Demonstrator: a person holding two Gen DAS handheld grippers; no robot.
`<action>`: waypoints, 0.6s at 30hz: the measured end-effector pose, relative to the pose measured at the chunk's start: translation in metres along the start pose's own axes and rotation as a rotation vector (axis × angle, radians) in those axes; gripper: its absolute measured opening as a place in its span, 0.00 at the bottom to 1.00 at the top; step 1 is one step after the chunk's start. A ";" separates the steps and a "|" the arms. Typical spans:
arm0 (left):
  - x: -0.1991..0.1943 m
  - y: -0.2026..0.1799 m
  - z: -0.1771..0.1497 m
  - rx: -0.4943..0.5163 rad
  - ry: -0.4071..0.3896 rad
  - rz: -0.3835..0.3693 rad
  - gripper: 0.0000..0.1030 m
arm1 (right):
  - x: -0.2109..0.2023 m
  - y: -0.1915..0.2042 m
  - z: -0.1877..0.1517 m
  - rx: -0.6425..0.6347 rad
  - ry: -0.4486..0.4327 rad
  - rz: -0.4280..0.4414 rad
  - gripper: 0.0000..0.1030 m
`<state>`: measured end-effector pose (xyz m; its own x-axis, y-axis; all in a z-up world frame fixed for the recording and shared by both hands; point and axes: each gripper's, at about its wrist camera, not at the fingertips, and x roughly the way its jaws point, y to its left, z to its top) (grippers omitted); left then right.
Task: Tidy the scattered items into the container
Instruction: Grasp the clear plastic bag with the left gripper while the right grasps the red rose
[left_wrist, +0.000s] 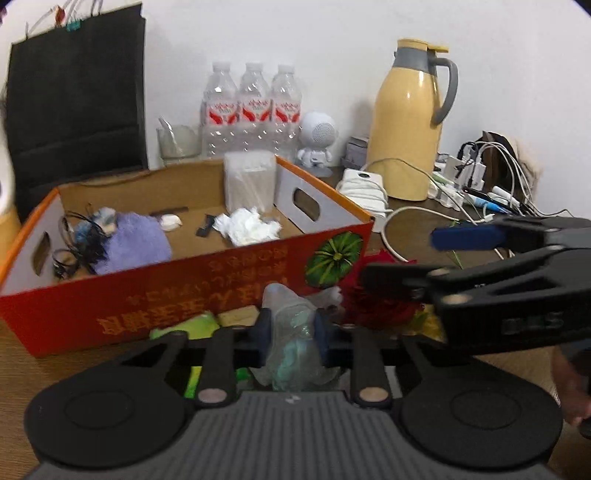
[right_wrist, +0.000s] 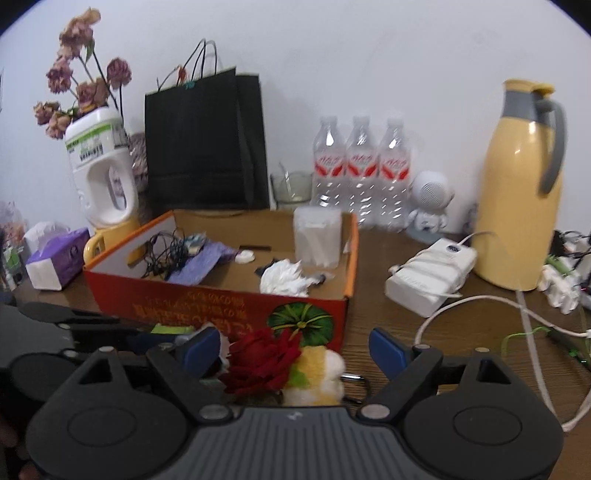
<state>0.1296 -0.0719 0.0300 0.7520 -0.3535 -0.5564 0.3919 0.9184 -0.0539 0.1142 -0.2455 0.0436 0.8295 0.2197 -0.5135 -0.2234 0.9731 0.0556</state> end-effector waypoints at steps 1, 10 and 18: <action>-0.003 0.002 0.001 -0.002 -0.004 0.015 0.18 | 0.004 0.001 0.000 0.011 0.003 0.015 0.84; -0.052 0.054 0.008 -0.259 -0.125 0.018 0.17 | 0.000 0.013 0.000 0.011 -0.048 0.088 0.82; -0.090 0.071 0.016 -0.319 -0.219 0.106 0.17 | 0.023 0.045 -0.012 -0.206 0.013 -0.069 0.46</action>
<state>0.0981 0.0229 0.0893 0.8879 -0.2522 -0.3847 0.1483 0.9486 -0.2795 0.1167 -0.1981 0.0241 0.8402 0.1508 -0.5209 -0.2670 0.9511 -0.1554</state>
